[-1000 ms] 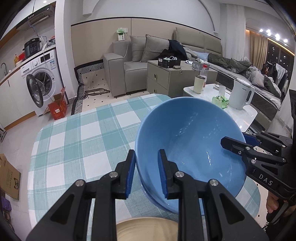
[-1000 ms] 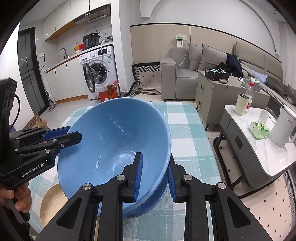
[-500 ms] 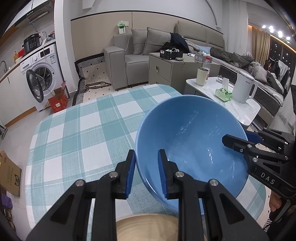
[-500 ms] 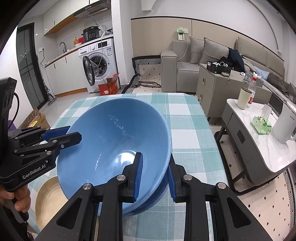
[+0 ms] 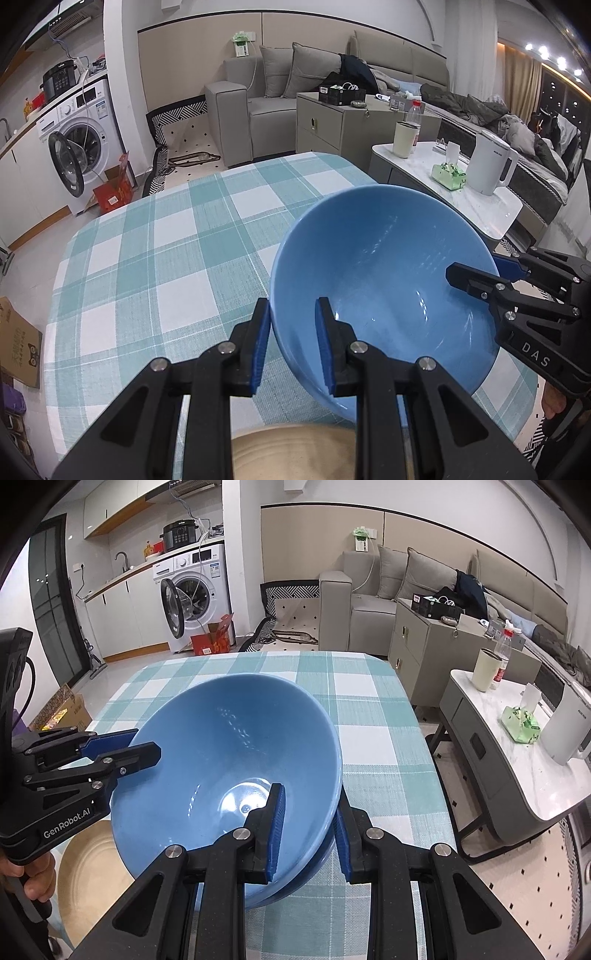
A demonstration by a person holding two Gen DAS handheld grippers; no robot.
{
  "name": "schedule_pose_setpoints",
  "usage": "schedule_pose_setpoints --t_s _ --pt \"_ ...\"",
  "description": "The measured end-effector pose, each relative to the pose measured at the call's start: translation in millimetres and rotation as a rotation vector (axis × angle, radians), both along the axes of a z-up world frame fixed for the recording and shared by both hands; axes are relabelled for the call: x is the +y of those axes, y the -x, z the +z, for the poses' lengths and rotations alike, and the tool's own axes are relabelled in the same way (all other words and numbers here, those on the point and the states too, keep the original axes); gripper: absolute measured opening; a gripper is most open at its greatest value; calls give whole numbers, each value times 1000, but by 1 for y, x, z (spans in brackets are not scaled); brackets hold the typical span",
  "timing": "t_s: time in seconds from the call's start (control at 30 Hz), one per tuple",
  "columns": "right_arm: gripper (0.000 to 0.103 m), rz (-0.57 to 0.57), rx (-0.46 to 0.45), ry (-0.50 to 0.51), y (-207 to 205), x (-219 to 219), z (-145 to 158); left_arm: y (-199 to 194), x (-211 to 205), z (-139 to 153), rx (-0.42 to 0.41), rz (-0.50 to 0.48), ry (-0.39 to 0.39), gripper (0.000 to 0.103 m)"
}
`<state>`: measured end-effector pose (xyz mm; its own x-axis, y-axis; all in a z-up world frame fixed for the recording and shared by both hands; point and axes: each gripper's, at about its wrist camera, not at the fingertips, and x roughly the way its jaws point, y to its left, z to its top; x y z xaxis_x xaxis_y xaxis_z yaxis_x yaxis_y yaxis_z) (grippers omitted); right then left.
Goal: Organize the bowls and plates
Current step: 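Lower the light blue bowl into the dark blue bowl with both grippers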
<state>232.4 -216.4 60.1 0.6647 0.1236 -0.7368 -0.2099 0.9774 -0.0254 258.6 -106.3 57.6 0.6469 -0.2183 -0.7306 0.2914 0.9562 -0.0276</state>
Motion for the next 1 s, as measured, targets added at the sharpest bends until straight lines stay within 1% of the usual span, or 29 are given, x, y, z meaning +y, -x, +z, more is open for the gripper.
schedule_pose_setpoints --t_s 0.23,0.37,0.73,1.0 --pt "25 -4 6 33 -1 0 -8 -1 -2 -5 10 -5 -8 23" --pt "25 -9 3 62 -1 2 -10 0 -6 -7 -1 -4 -42 23" --pt "27 -10 -4 123 0 9 -18 -1 -8 -13 8 -4 -56 23" --pt "29 -7 -5 116 1 10 -19 -1 -11 -15 10 -13 -68 23"
